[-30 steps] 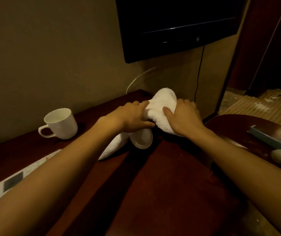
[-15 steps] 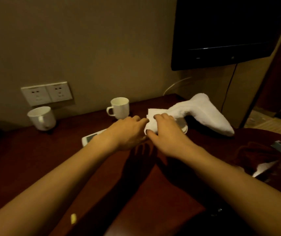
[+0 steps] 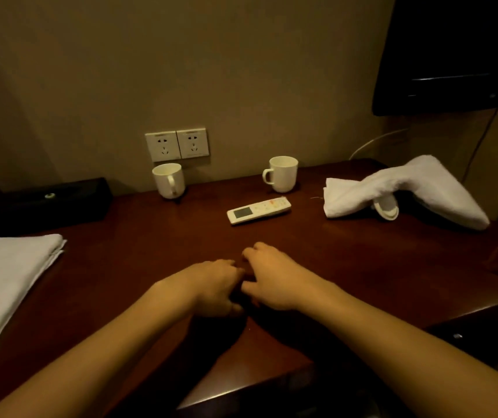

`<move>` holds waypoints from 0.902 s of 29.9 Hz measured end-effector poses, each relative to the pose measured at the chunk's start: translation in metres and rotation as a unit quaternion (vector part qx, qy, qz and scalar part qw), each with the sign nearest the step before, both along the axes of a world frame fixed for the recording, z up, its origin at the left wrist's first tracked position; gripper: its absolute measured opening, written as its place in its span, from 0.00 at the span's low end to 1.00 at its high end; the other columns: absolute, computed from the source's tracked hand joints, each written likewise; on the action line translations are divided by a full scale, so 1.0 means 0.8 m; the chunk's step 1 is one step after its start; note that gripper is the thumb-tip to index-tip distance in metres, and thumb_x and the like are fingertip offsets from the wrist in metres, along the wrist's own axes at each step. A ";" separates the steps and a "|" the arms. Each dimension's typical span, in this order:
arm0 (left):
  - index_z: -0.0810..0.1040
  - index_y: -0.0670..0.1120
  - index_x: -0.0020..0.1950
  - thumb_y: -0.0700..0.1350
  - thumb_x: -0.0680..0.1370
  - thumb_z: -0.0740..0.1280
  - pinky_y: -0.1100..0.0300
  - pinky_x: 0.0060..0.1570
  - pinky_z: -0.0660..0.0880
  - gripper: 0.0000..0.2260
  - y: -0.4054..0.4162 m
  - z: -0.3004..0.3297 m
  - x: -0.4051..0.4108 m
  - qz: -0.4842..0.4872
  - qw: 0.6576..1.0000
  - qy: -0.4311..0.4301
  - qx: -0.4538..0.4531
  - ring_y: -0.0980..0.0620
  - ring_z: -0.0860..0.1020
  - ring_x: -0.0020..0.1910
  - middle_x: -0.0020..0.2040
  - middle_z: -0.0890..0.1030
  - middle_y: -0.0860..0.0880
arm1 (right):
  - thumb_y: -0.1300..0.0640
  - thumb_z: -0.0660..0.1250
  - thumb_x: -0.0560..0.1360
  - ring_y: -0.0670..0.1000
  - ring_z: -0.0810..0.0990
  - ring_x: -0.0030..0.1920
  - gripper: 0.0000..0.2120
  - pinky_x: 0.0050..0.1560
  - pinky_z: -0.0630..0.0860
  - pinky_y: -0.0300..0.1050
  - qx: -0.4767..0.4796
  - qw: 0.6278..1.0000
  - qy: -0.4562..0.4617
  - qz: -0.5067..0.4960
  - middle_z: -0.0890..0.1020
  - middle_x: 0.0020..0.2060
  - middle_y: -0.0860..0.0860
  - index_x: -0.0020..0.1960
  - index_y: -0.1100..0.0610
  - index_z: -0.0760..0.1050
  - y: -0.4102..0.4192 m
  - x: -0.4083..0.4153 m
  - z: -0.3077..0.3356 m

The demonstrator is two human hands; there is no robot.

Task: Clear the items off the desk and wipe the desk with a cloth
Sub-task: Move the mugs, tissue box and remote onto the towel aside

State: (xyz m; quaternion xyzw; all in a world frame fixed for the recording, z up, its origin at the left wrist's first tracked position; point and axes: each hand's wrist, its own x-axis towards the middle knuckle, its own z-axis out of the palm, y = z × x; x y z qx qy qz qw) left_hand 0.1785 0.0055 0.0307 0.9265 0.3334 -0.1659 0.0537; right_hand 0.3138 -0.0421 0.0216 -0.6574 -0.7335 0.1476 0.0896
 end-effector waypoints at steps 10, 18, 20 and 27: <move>0.76 0.47 0.56 0.47 0.75 0.68 0.56 0.49 0.76 0.11 0.001 -0.020 0.007 -0.062 0.996 -0.047 -0.041 0.51 0.76 0.49 0.53 0.76 0.49 | 0.52 0.65 0.75 0.53 0.77 0.42 0.06 0.43 0.79 0.51 -0.030 0.998 0.044 0.020 0.77 0.45 0.52 0.47 0.53 0.69 -0.020 0.002 -0.025; 0.74 0.51 0.56 0.50 0.73 0.69 0.58 0.47 0.75 0.13 0.021 -0.001 0.077 -0.100 0.988 -0.120 0.011 0.55 0.73 0.45 0.51 0.70 0.53 | 0.52 0.64 0.75 0.56 0.77 0.46 0.10 0.44 0.77 0.52 0.017 0.995 0.065 -0.072 0.77 0.50 0.54 0.53 0.55 0.70 -0.013 0.067 -0.011; 0.73 0.52 0.57 0.51 0.73 0.69 0.56 0.46 0.76 0.14 0.025 0.006 0.103 -0.113 0.982 -0.152 0.017 0.55 0.74 0.45 0.51 0.70 0.54 | 0.53 0.64 0.75 0.58 0.78 0.47 0.07 0.42 0.75 0.51 0.047 0.989 0.085 -0.109 0.77 0.50 0.55 0.50 0.54 0.69 -0.012 0.093 -0.009; 0.71 0.53 0.55 0.48 0.72 0.68 0.53 0.39 0.75 0.13 0.019 0.017 0.229 -0.205 0.943 -0.253 0.063 0.52 0.76 0.43 0.49 0.74 0.53 | 0.60 0.65 0.72 0.58 0.80 0.48 0.10 0.43 0.77 0.51 0.115 0.946 0.186 -0.240 0.81 0.51 0.56 0.54 0.57 0.74 -0.027 0.204 -0.006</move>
